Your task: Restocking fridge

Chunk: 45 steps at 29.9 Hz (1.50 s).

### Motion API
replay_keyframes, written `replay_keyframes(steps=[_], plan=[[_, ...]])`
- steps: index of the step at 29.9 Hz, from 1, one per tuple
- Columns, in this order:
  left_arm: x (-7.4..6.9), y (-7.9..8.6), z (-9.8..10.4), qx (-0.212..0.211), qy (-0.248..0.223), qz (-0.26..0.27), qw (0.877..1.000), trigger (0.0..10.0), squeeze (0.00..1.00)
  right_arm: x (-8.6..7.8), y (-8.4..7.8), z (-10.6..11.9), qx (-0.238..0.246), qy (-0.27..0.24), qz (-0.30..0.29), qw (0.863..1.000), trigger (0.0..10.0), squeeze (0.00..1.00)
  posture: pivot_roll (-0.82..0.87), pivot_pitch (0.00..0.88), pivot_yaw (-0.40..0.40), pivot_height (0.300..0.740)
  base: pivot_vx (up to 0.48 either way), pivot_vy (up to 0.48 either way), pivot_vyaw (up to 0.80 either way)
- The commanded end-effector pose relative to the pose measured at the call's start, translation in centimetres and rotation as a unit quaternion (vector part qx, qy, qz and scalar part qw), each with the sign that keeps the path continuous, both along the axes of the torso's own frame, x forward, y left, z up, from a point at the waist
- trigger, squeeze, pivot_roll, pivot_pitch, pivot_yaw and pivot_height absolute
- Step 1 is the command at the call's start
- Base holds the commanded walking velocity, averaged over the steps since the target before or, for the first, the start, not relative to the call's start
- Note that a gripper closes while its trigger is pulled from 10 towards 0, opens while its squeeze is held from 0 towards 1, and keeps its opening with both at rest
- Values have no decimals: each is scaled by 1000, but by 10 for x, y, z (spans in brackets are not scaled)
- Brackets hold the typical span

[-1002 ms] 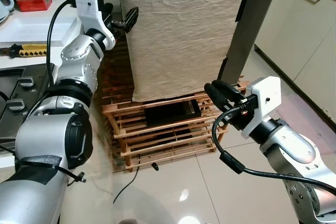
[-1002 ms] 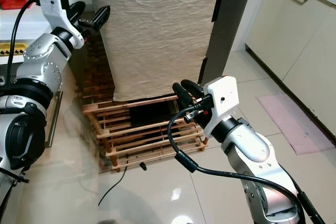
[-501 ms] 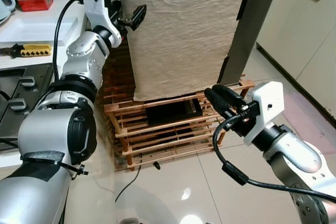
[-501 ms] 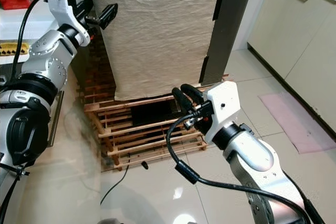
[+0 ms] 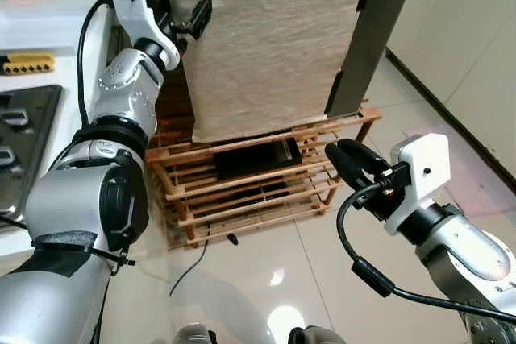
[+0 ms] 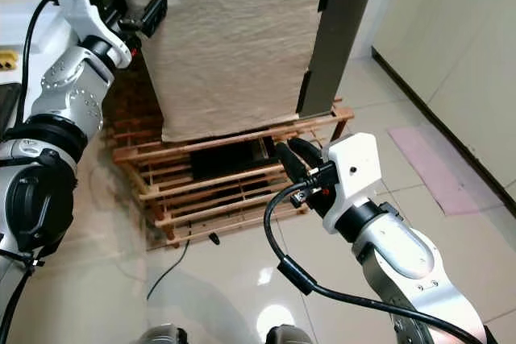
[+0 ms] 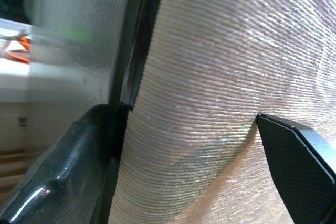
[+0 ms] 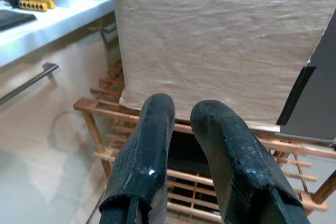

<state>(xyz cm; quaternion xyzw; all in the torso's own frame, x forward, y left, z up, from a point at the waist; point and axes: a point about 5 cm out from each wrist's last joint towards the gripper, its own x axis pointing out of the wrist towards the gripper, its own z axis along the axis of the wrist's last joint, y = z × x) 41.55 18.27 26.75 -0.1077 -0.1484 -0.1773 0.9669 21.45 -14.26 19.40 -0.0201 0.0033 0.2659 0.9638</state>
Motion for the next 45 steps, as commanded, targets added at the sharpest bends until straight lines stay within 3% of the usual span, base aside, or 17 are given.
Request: replay_keyframes(steps=[1,6,16,24,27,28,29,30,31,33,37,39,40,41,45], plan=[[0,-1,1,3,2,-20,1000,10000,0,-2,0,4,-1,-3,3,1000,10000,0,-168,181,-18,740,0,0,0],[-5,-9,-3,38,-13,-95,995,10000,0,-2,-5,4,-8,3,2,1000,10000,0,-167,180,-18,740,0,0,0],[-8,-18,-9,118,-16,-145,982,10000,0,-2,-6,2,-29,9,26,999,10000,0,-159,168,-24,740,0,0,0],[-13,-32,-3,149,-38,-234,960,10000,0,-6,-10,-5,-37,21,29,999,10000,0,-156,160,-14,740,0,0,0],[-20,-36,-3,155,-47,-308,937,10000,0,-13,-12,-13,-43,33,29,998,10000,0,-150,155,-13,740,0,0,0],[-25,-37,-3,157,-53,-347,923,10000,0,-15,-14,-16,-45,39,27,998,10000,0,-149,154,-13,740,0,0,0],[-25,-37,-3,157,-53,-347,923,10000,0,-15,-14,-16,-45,39,27,998,10000,0,-149,154,-13,740,0,0,0],[-29,-37,-3,161,-59,-377,910,10000,0,-17,-14,-18,-46,43,26,998,10000,0,-147,155,-13,740,0,0,0],[-38,-36,-5,174,-59,-414,892,10000,0,-21,-15,-20,-47,48,26,997,10000,0,-142,153,-15,740,0,0,0],[-61,-36,-4,155,-60,-468,868,10000,0,-26,-14,-23,-45,56,28,997,10000,0,-136,153,-12,740,0,0,0],[-102,-29,11,79,-71,-529,842,10000,0,-34,-11,-26,-40,65,34,997,10000,0,-121,149,-19,740,0,0,0],[-108,-27,12,73,-70,-531,841,10000,0,-36,-11,-27,-38,66,36,996,10000,0,-113,147,-25,740,0,0,0],[-110,-18,8,68,-61,-510,855,10000,0,-40,-9,-28,-35,71,43,996,10000,0,-101,144,-30,740,0,0,0],[-110,-18,8,68,-61,-510,855,10000,0,-40,-9,-28,-35,71,43,996,10000,0,-101,144,-30,740,0,0,0],[-119,2,3,43,-35,-467,883,10000,0,-51,-9,-30,-29,81,57,995,10000,0,-95,135,-28,740,0,0,0]])
